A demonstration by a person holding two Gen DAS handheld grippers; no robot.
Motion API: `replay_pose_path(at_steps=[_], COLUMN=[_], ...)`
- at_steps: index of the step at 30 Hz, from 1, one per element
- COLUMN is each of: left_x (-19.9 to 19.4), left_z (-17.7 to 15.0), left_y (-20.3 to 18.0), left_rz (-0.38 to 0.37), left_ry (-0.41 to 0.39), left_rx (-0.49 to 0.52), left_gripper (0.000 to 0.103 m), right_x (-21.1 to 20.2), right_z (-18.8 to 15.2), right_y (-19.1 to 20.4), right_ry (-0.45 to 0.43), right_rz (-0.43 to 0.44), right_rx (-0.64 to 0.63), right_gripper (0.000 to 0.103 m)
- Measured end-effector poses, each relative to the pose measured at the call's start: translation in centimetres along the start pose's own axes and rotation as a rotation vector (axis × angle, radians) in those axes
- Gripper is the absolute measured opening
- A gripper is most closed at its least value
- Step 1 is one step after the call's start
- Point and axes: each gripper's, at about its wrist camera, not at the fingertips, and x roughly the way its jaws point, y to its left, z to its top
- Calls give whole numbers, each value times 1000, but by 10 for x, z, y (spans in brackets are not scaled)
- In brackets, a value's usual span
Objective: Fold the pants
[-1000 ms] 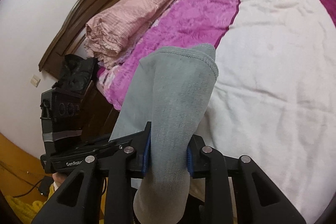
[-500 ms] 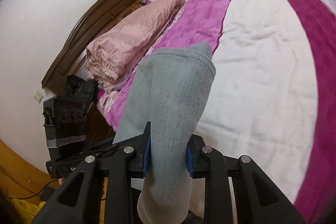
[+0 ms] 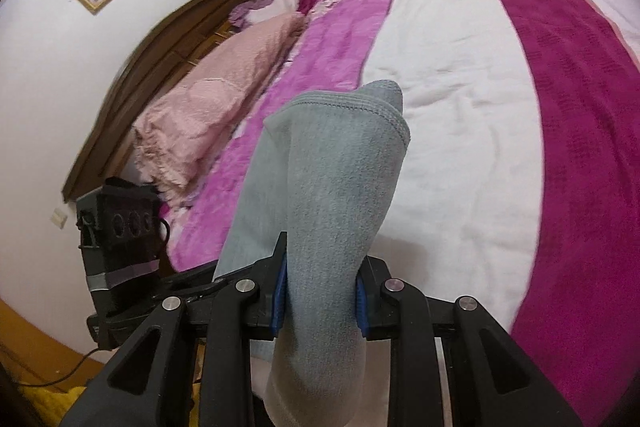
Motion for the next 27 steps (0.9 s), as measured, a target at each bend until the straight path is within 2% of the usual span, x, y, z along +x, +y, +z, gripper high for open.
replay_pose_path(at_steps=[6, 10, 14, 20, 27], left_x=[41, 65, 74, 72, 35], left_z=[8, 9, 11, 15, 12], left_y=[4, 13, 17, 12, 0], left_rz=[-5, 20, 16, 47, 95], left_ry=[47, 82, 87, 91, 52], left_rx=[-19, -17, -12, 21, 103], left_gripper=[45, 45, 45, 44, 43], right_x=[15, 33, 45, 48, 32], right_z=[11, 10, 7, 8, 1], right_y=[-24, -43, -56, -65, -60], right_ry=[13, 41, 43, 45, 22], right_rz=[-98, -166, -236, -277, -324], right_rx=[-24, -7, -1, 9, 56], right_gripper=[19, 19, 22, 27, 33])
